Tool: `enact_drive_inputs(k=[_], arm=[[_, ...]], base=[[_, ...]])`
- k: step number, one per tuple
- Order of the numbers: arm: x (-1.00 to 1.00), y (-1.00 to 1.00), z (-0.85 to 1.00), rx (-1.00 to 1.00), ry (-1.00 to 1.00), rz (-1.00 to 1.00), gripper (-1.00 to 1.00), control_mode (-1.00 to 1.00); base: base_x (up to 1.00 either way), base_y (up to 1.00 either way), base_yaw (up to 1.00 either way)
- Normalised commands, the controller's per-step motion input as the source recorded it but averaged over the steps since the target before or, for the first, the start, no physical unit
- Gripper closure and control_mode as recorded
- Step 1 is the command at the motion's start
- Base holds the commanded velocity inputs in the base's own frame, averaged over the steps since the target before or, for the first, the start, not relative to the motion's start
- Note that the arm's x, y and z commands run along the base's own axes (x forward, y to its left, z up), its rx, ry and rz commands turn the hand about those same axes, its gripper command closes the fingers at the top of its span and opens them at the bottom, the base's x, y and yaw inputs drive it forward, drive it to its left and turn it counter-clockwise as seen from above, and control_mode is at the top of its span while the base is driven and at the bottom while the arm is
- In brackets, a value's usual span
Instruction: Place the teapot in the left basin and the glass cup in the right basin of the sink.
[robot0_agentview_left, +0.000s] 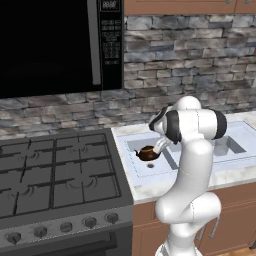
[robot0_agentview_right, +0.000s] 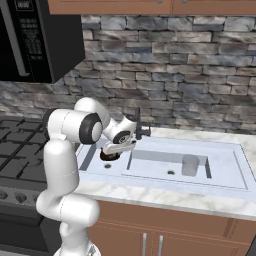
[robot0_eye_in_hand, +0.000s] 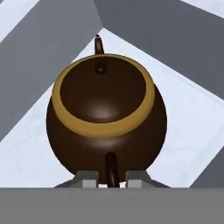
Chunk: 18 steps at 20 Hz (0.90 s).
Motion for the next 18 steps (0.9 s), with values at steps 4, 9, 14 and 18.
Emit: enact_drive_inputs(k=[4, 9, 14, 18], arm=[[-0.15, 0.23, -0.32, -0.04, 0.13, -0.02, -1.00, -1.00], [-0.13, 0.26, -0.23, -0.01, 0.12, -0.02, -1.00, -1.00], [-0.09, 0.30, -0.18, 0.00, 0.07, -0.01, -1.00, -1.00], [0.00, 0.26, -0.04, 0.00, 0.03, -0.02, -1.00, -1.00]], base=[[0.00, 0.00, 0.00], [0.00, 0.00, 0.00], [0.00, 0.00, 0.00], [0.00, 0.00, 0.00]])
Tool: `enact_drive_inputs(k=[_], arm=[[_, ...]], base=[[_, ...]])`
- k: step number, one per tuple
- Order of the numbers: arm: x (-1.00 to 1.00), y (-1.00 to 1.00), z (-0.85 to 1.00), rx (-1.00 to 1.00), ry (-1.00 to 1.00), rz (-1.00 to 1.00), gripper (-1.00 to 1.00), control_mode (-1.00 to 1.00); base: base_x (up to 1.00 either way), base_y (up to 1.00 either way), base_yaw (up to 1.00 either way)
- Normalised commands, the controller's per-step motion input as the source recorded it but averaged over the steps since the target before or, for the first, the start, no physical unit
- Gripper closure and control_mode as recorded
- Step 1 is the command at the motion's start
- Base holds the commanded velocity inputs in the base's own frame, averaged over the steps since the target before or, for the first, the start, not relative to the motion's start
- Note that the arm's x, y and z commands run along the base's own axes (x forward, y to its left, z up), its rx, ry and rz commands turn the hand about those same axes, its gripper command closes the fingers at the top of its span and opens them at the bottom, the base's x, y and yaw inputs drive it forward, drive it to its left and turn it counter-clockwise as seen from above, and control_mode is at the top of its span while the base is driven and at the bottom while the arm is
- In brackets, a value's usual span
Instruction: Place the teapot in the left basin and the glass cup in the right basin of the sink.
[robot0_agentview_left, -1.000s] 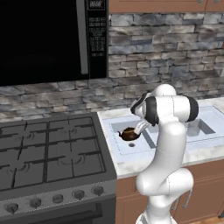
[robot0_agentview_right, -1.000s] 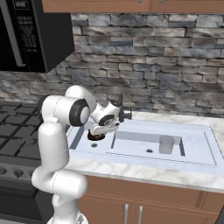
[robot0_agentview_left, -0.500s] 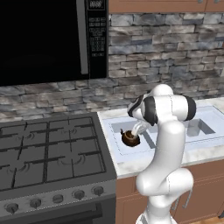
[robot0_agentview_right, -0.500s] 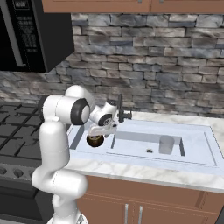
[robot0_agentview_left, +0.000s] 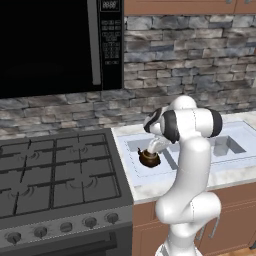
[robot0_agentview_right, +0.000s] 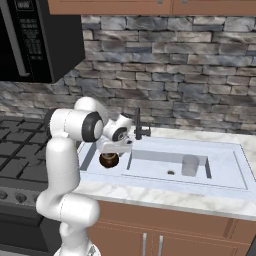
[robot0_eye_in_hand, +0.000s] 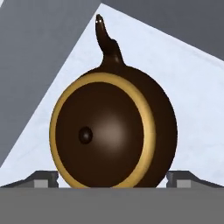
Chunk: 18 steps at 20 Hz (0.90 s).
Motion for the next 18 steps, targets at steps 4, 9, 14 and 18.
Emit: enact_drive_inputs(k=[4, 9, 14, 18], arm=[[-0.01, 0.19, 0.02, 0.00, 0.05, -0.05, -1.00, -1.00], [-0.20, 0.12, 0.08, -0.02, 0.02, -0.05, -1.00, -1.00], [-0.25, 0.02, 0.12, -0.11, 0.00, -0.04, -1.00, -1.00], [-0.21, 0.00, 0.20, -0.14, 0.00, -0.08, -1.00, -1.00]], base=[[0.00, 0.00, 0.00], [0.00, 0.00, 0.00], [0.00, 0.00, 0.00], [0.00, 0.00, 0.00]])
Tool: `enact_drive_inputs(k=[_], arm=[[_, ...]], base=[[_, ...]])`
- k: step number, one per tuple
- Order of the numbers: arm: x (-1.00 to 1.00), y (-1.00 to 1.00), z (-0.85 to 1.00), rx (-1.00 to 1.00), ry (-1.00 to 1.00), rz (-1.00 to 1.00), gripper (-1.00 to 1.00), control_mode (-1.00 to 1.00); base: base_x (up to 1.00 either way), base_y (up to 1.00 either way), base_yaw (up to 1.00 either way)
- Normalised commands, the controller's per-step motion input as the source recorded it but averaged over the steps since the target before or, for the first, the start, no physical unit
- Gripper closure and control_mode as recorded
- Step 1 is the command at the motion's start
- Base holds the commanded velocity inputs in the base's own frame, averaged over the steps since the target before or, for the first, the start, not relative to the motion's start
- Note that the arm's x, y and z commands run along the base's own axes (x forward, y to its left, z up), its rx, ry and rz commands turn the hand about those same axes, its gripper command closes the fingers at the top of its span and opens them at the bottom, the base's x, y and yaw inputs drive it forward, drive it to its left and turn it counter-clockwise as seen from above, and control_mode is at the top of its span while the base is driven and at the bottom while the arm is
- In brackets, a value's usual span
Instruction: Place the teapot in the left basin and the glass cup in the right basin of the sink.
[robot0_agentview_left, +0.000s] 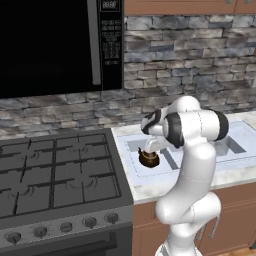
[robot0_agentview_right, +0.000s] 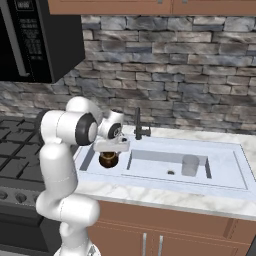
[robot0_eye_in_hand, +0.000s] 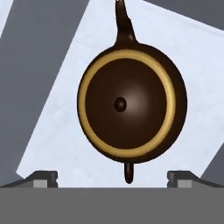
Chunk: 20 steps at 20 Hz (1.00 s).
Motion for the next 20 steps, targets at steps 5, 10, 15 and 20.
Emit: enact_drive_inputs(k=[5, 10, 15, 20], arm=[[-0.23, 0.00, 0.24, -0.12, 0.00, -0.09, -1.00, -1.00], [-0.20, 0.00, 0.29, -0.08, 0.00, -0.14, -1.00, -1.00], [-0.21, 0.00, 0.30, -0.01, 0.05, -0.17, -1.00, -1.00], [-0.28, 0.00, 0.29, 0.00, 0.02, -0.19, -1.00, -1.00]], base=[[0.00, 0.00, 0.00], [0.00, 0.00, 0.00], [0.00, 0.00, 0.00], [0.00, 0.00, 0.00]])
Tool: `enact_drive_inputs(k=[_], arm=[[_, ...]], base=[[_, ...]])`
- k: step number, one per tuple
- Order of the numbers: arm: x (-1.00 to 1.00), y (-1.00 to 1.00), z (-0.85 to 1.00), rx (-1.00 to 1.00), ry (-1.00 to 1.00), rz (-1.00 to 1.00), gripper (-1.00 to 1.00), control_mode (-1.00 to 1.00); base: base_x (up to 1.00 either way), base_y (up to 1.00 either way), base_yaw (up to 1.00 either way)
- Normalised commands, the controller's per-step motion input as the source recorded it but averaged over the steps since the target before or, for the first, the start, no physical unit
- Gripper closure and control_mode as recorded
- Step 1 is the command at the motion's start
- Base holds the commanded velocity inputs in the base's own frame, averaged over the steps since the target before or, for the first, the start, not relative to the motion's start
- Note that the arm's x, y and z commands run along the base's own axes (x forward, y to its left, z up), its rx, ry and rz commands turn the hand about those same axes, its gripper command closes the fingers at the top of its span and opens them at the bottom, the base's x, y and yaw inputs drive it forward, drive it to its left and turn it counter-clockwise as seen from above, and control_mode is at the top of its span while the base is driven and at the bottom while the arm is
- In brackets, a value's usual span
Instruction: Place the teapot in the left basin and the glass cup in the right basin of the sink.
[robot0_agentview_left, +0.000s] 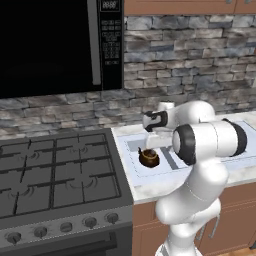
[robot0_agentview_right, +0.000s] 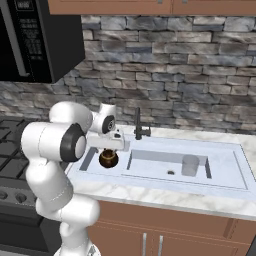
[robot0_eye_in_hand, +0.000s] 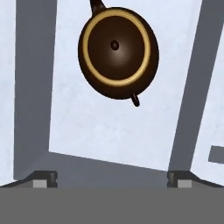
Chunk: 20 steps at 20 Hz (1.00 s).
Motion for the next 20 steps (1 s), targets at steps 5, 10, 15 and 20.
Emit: enact_drive_inputs(k=[5, 10, 15, 20], arm=[[-0.40, 0.00, 0.23, 0.00, 0.00, -0.08, -1.00, -1.00], [-0.46, 0.00, 0.20, -0.03, 0.00, -0.03, -1.00, -1.00], [-0.44, 0.00, 0.24, -0.09, -0.01, -0.04, -1.00, -1.00], [-0.49, 0.00, 0.20, -0.13, -0.06, -0.04, -1.00, -1.00]], base=[[0.00, 0.00, 0.00], [0.00, 0.00, 0.00], [0.00, 0.00, 0.00], [0.00, 0.00, 0.00]])
